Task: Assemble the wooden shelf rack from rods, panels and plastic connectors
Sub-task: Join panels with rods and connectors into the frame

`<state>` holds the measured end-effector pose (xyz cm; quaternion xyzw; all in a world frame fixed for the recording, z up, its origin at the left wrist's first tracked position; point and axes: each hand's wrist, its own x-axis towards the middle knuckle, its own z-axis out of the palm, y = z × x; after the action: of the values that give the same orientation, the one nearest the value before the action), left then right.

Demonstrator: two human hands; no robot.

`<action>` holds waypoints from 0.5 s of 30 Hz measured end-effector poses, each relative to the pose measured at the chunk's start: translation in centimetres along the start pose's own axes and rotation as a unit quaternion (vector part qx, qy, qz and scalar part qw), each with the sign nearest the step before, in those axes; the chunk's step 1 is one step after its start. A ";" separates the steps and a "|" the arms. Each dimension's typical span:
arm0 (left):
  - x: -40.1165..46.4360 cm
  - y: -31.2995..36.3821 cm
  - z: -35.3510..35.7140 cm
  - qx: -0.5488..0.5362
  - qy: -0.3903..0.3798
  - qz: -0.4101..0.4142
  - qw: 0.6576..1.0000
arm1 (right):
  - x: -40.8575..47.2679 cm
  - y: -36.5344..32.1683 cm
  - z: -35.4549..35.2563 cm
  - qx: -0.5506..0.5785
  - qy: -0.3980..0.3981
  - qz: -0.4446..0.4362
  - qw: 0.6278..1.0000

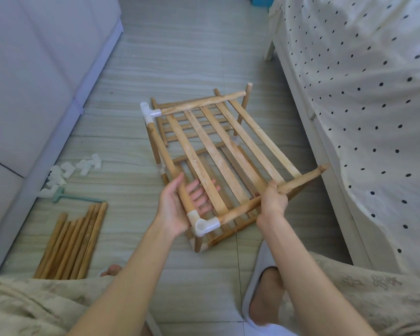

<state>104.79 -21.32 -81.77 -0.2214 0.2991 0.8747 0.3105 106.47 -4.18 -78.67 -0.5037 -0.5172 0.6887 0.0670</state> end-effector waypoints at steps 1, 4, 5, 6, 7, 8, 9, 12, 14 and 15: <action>0.1 0.7 -0.1 -0.002 -0.001 0.008 1.000 | -0.2 -0.2 -0.1 -0.037 0.005 -0.006 0.999; 0.7 2.8 0.3 0.014 0.012 0.026 0.999 | -0.6 -0.7 -0.7 -0.125 -0.008 -0.011 0.992; 0.9 3.3 0.4 0.024 0.019 0.032 0.999 | -0.9 -0.8 -1.1 -0.156 -0.022 -0.015 0.987; 1.1 3.8 0.5 0.032 0.025 0.037 0.998 | -1.2 -1.0 -1.6 -0.209 -0.039 -0.028 0.977; 1.4 4.4 0.5 0.040 0.030 0.041 0.998 | -1.4 -1.1 -2.2 -0.299 -0.057 -0.049 0.951; 1.7 4.9 0.5 0.046 0.036 0.044 0.997 | -1.5 -1.5 -2.8 -0.408 -0.071 -0.076 0.907; 2.1 5.5 0.4 0.050 0.042 0.047 0.997 | -1.7 -2.1 -3.3 -0.517 -0.072 -0.103 0.847; 3.5 7.3 0.6 0.052 0.058 0.060 0.995 | -1.4 -4.6 -3.0 -0.659 0.002 -0.203 0.724; 4.5 8.5 0.8 0.038 0.065 0.068 0.995 | -0.9 -6.4 -1.3 -0.646 0.030 -0.278 0.710; 5.1 9.2 0.9 0.030 0.066 0.072 0.995 | -0.7 -7.1 0.1 -0.626 0.020 -0.319 0.711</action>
<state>94.79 -24.43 -80.53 -0.2472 0.3599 0.8690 0.2326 103.71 -1.40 -72.74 -0.2490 -0.9584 0.1345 -0.0384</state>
